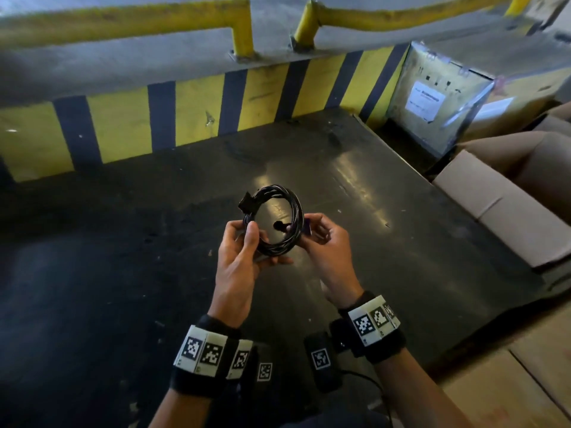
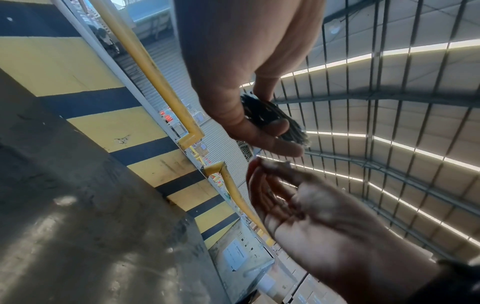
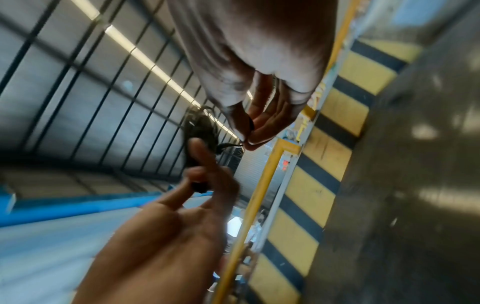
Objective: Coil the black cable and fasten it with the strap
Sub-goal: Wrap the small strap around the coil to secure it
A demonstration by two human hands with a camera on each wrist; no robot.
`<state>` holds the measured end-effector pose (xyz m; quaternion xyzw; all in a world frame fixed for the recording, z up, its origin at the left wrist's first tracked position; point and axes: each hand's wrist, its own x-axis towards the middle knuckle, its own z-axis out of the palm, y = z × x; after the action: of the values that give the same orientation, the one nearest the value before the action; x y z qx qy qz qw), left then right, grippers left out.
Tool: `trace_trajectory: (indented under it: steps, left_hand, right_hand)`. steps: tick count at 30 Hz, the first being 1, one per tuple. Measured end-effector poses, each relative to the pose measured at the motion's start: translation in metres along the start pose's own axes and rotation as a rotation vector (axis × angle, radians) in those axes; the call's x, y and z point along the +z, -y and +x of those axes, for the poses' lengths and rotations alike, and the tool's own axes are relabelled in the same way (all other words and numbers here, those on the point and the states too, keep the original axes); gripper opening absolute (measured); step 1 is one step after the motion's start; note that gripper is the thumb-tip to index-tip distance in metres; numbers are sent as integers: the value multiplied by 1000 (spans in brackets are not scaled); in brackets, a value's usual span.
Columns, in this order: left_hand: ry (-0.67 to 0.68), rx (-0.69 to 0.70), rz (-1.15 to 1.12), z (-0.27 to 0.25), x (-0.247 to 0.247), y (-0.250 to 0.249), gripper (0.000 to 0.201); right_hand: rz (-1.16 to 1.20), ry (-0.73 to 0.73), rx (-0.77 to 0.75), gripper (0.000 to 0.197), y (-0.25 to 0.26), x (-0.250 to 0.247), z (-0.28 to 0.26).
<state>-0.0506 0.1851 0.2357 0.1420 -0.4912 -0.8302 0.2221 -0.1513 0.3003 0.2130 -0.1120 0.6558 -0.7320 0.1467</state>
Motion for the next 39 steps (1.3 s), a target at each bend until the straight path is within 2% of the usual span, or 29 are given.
trace_trajectory:
  steps: [6, 10, 18, 23, 26, 30, 39]
  left_hand:
    - [-87, 47, -80, -7, -4, 1, 17]
    - [-126, 96, -47, -10, -5, 2, 17]
    - [-96, 80, 24, -22, -8, 5, 31]
    - [-115, 90, 248, -26, -23, -10, 45]
    - [-41, 176, 386, -25, -32, -28, 50]
    - [103, 238, 509, -26, -28, -46, 27]
    - [77, 196, 397, -33, -30, -45, 19]
  right_hand:
    - [363, 152, 199, 23, 16, 4, -15]
    - [363, 172, 254, 23, 23, 1, -20]
    - [170, 109, 16, 29, 29, 6, -26]
    - [71, 236, -89, 29, 44, -5, -23]
    - [-42, 358, -112, 27, 56, -12, -24]
    - [-94, 467, -85, 27, 66, -15, -28]
    - [-63, 531, -45, 23, 65, -9, -28]
